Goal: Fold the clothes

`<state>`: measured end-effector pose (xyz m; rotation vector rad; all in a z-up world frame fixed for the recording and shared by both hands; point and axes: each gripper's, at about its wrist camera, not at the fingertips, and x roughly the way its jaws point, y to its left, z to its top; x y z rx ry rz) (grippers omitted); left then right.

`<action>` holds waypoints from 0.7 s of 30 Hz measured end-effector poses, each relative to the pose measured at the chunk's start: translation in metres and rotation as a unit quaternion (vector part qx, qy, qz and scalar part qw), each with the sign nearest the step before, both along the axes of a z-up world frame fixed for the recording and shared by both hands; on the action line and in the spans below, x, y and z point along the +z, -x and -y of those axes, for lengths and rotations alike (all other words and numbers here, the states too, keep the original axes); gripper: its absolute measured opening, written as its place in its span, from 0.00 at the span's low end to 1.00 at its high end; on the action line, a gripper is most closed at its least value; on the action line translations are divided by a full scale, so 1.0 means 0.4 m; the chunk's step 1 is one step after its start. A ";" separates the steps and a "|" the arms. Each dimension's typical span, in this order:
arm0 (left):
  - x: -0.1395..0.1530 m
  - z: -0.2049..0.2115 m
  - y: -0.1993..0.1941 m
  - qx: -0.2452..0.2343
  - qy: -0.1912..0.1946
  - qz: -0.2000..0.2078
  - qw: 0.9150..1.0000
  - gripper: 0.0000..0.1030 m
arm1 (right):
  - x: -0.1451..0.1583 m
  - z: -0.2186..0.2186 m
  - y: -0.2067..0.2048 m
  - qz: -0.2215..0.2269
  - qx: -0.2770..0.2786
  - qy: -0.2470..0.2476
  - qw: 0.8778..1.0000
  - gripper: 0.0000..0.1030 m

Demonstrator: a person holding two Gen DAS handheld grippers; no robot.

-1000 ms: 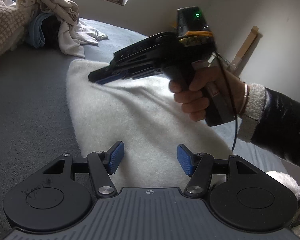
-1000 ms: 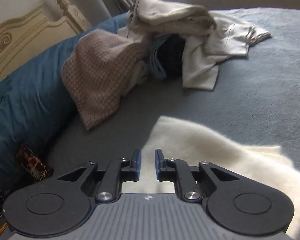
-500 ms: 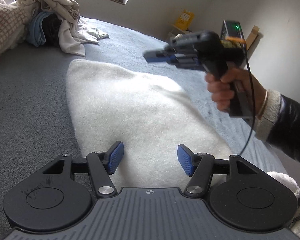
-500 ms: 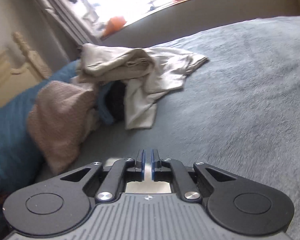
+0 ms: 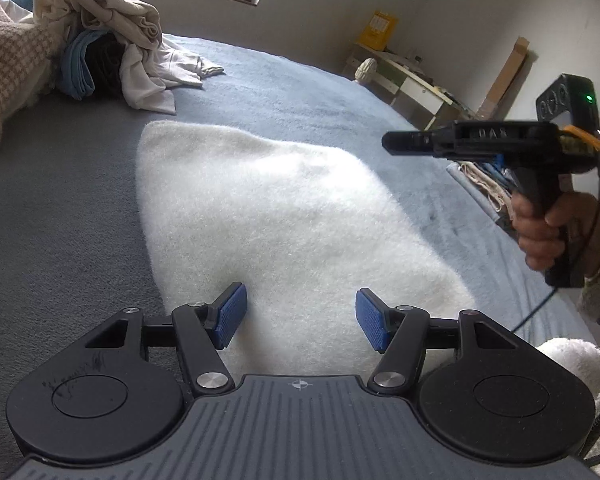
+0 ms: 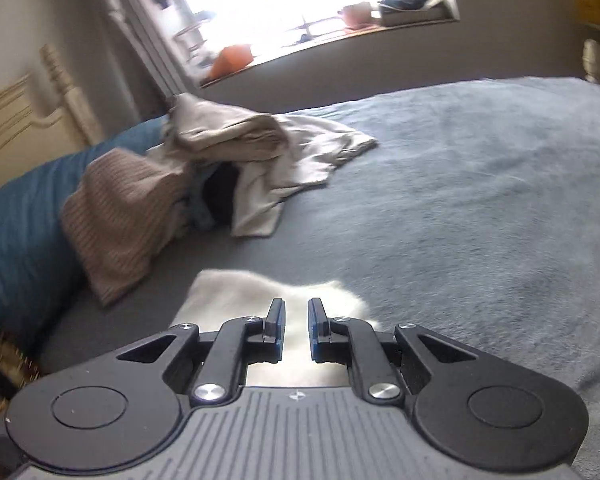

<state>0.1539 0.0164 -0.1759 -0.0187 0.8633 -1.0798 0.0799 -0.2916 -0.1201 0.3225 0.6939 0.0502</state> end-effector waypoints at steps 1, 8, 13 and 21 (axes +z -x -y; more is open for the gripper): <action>0.002 0.003 0.004 0.001 -0.005 0.003 1.000 0.59 | -0.004 -0.032 0.010 0.003 0.022 0.013 1.000 0.12; 0.018 0.019 0.013 -0.003 -0.029 0.018 0.999 0.59 | -0.102 -0.061 0.090 -0.044 0.008 0.044 0.998 0.10; 0.069 0.007 0.000 0.008 -0.030 0.035 0.999 0.59 | -0.082 -0.017 0.164 -0.050 -0.054 0.055 0.996 0.12; 0.064 0.105 -0.059 0.059 -0.137 0.064 0.987 0.59 | -0.032 -0.110 0.167 0.014 0.028 0.049 0.998 0.12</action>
